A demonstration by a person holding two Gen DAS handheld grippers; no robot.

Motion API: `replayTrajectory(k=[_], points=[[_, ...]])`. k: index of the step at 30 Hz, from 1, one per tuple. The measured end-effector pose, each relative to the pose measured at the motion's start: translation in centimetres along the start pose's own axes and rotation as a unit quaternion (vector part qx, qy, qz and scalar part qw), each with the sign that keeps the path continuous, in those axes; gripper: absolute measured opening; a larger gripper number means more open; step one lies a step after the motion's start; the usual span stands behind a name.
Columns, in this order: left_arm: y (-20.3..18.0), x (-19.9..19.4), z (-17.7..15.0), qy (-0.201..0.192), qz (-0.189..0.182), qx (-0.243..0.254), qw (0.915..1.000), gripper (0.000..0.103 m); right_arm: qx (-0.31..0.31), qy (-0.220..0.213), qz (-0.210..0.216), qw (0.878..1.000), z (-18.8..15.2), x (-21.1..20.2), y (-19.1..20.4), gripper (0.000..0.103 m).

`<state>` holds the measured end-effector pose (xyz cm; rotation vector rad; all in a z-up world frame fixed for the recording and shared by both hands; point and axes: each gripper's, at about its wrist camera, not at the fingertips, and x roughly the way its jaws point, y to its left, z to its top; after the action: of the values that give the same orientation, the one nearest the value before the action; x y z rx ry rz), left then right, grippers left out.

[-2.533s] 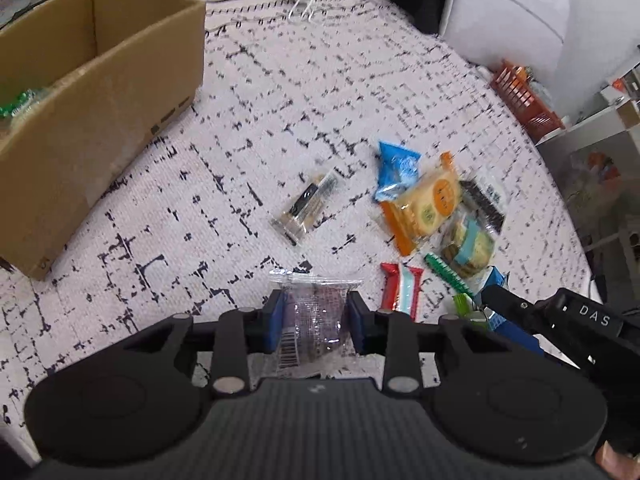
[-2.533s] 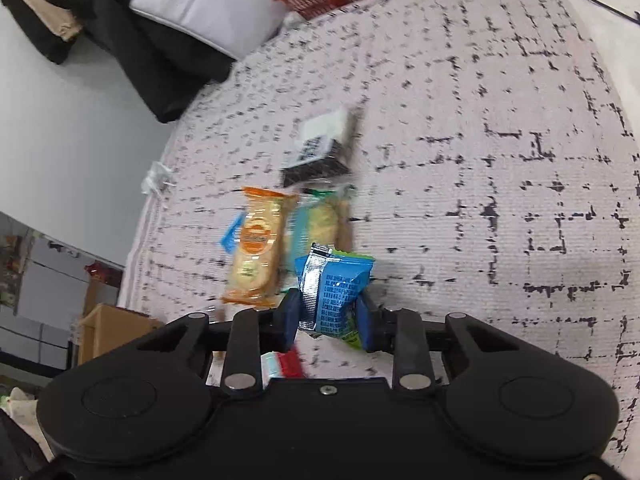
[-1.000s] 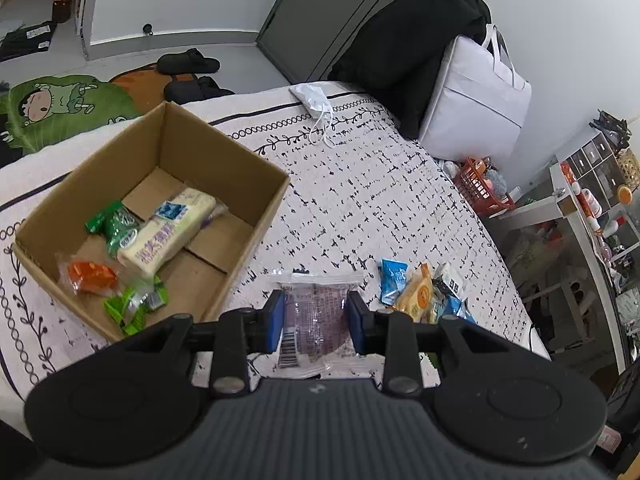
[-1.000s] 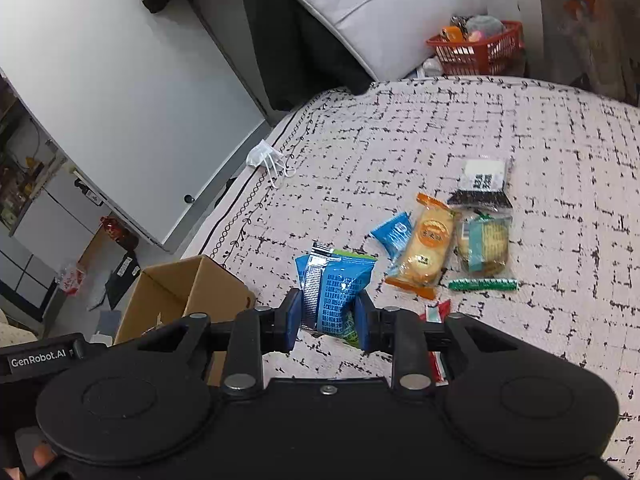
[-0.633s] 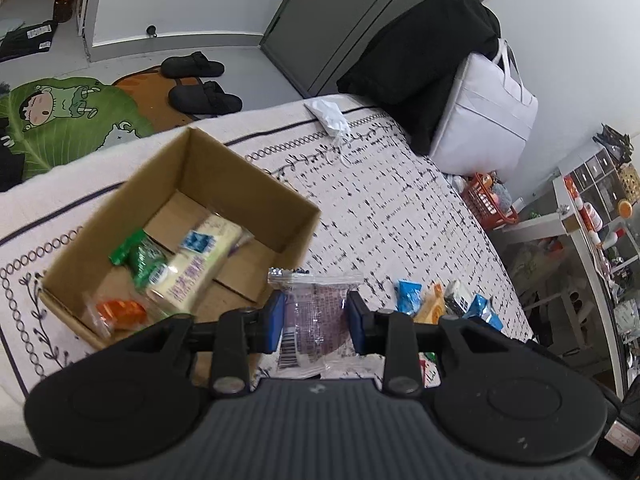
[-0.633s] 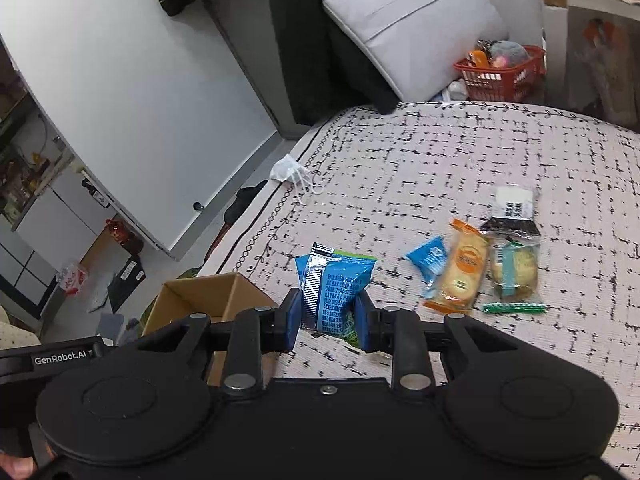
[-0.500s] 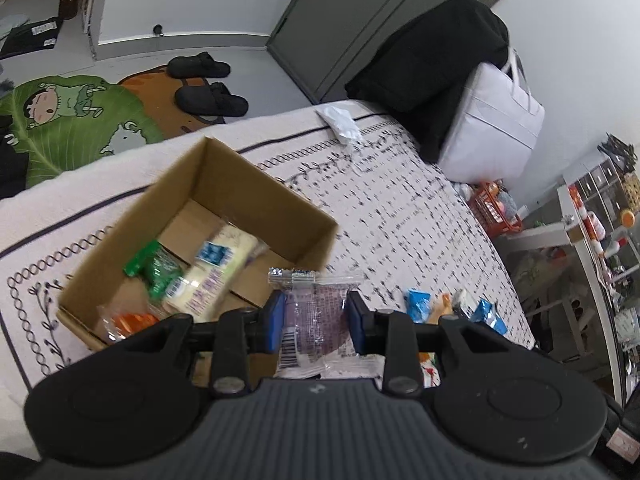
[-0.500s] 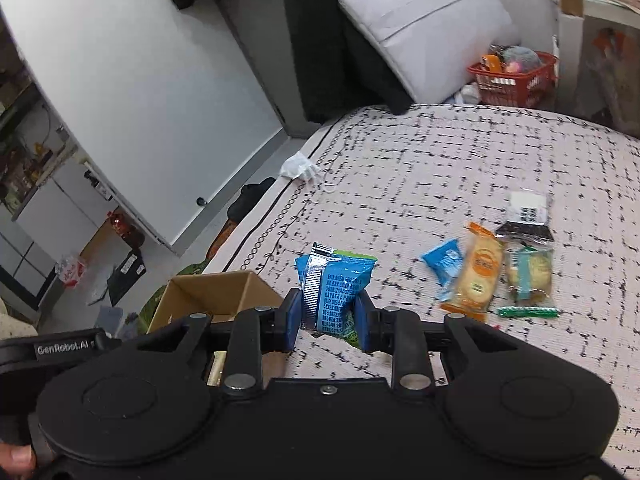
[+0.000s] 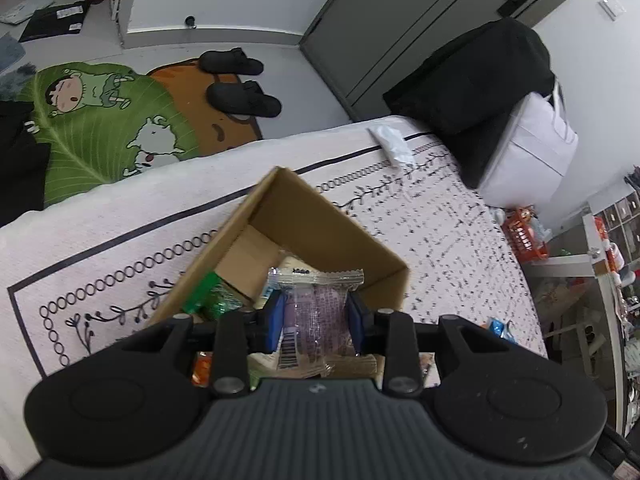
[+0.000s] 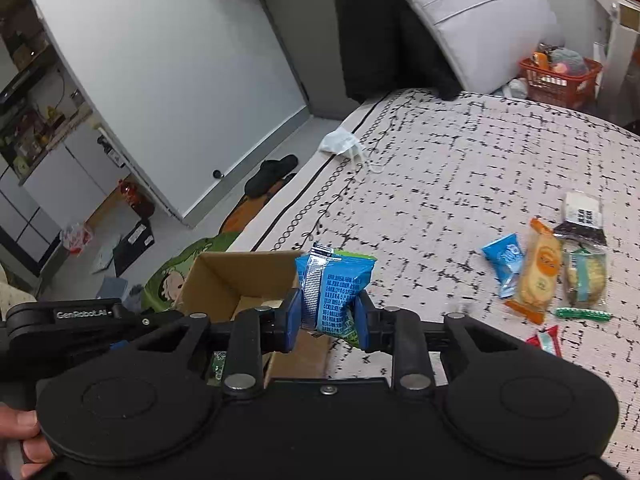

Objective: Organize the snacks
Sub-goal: 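Carry the clear packet and blue packet over the box with both tools, then open the left tool and the right tool to drop packets into the box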

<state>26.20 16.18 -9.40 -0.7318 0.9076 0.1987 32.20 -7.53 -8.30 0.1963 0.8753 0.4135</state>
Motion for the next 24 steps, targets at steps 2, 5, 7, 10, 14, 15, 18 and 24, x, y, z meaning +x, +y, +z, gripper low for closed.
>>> replayTrajectory(k=[2,5,7,10,14,15,18,24], points=[[0.4,0.2,0.2,0.002,0.003,-0.001,1.0,0.032,-0.004,0.003,0.002,1.0,0.0,0.2,0.5,0.028],[1.1,0.5,0.5,0.006,0.004,-0.007,1.0,0.032,-0.011,0.008,0.004,1.0,-0.2,0.4,1.3,0.028],[1.4,0.6,0.7,0.002,0.001,-0.015,0.9999,0.032,-0.013,0.012,0.008,1.0,-0.4,0.6,1.7,0.028],[2.1,0.6,0.8,-0.008,-0.005,-0.032,0.9994,0.037,-0.016,0.017,0.015,1.0,-0.6,0.8,2.2,0.028],[2.6,0.4,1.0,-0.008,-0.002,-0.041,0.9991,0.049,-0.019,0.026,0.031,0.999,-0.9,0.9,3.0,0.028],[2.7,0.3,1.0,-0.007,0.0,-0.041,0.9991,0.049,-0.021,0.028,0.034,0.999,-1.0,1.0,3.2,0.028],[2.7,0.0,0.9,-0.003,0.003,-0.035,0.9994,0.05,-0.029,0.038,0.044,0.998,-1.5,1.2,4.0,0.028],[2.9,-1.1,0.3,-0.004,0.007,-0.028,0.9996,0.06,-0.039,0.06,0.058,0.996,-2.6,1.6,5.2,0.029]])
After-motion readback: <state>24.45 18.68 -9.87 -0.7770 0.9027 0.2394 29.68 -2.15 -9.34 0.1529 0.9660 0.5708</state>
